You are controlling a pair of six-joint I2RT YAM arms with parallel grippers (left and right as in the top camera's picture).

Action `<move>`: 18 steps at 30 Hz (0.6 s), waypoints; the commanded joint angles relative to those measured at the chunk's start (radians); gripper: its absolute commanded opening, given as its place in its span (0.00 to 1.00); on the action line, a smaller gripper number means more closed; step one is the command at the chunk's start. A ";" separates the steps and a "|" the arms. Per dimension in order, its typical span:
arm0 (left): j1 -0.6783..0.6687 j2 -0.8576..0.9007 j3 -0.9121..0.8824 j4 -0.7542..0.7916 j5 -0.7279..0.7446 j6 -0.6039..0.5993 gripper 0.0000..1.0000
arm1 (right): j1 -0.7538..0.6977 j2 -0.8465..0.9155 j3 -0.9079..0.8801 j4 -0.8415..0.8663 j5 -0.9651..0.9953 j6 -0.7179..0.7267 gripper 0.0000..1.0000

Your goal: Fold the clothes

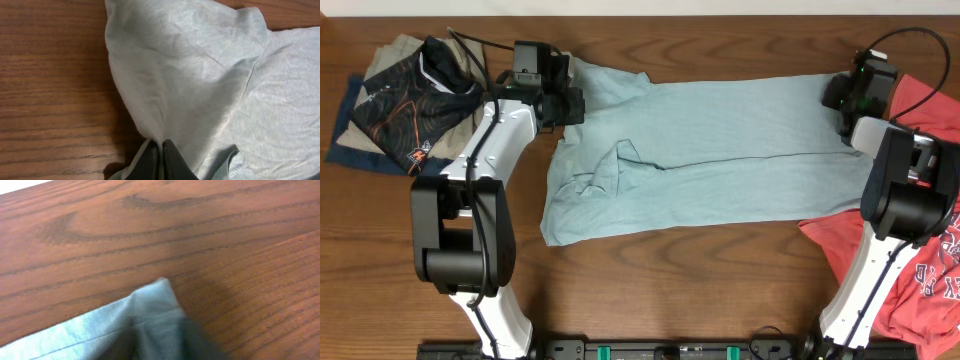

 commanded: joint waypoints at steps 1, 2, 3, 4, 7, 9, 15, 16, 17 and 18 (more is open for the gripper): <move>0.002 0.005 -0.002 -0.003 0.013 -0.001 0.06 | 0.008 0.029 0.006 -0.018 0.015 0.016 0.07; 0.002 0.005 -0.002 -0.003 0.013 -0.001 0.06 | 0.008 0.026 0.006 -0.026 0.015 0.016 0.04; 0.002 0.005 -0.002 -0.005 0.013 -0.001 0.06 | 0.006 0.022 0.006 -0.038 0.015 0.016 0.01; 0.002 0.005 -0.002 -0.007 0.013 -0.002 0.06 | 0.003 0.013 0.006 -0.055 0.015 0.016 0.01; 0.002 0.005 -0.002 -0.028 0.013 -0.002 0.06 | -0.006 -0.032 0.006 -0.113 0.028 0.016 0.01; 0.002 0.005 -0.002 -0.033 0.013 -0.002 0.06 | -0.013 -0.075 0.006 -0.164 0.053 0.016 0.01; 0.002 -0.012 -0.002 -0.076 0.013 -0.001 0.06 | -0.033 -0.227 0.006 -0.364 0.086 0.007 0.01; 0.002 -0.019 -0.002 -0.085 0.013 -0.001 0.06 | -0.037 -0.251 0.006 -0.404 0.086 0.002 0.01; 0.002 -0.028 -0.002 -0.096 0.013 -0.001 0.06 | -0.040 -0.272 0.006 -0.437 0.086 0.001 0.01; 0.002 -0.042 -0.002 -0.109 0.013 -0.002 0.06 | -0.044 -0.297 0.006 -0.480 0.086 0.001 0.01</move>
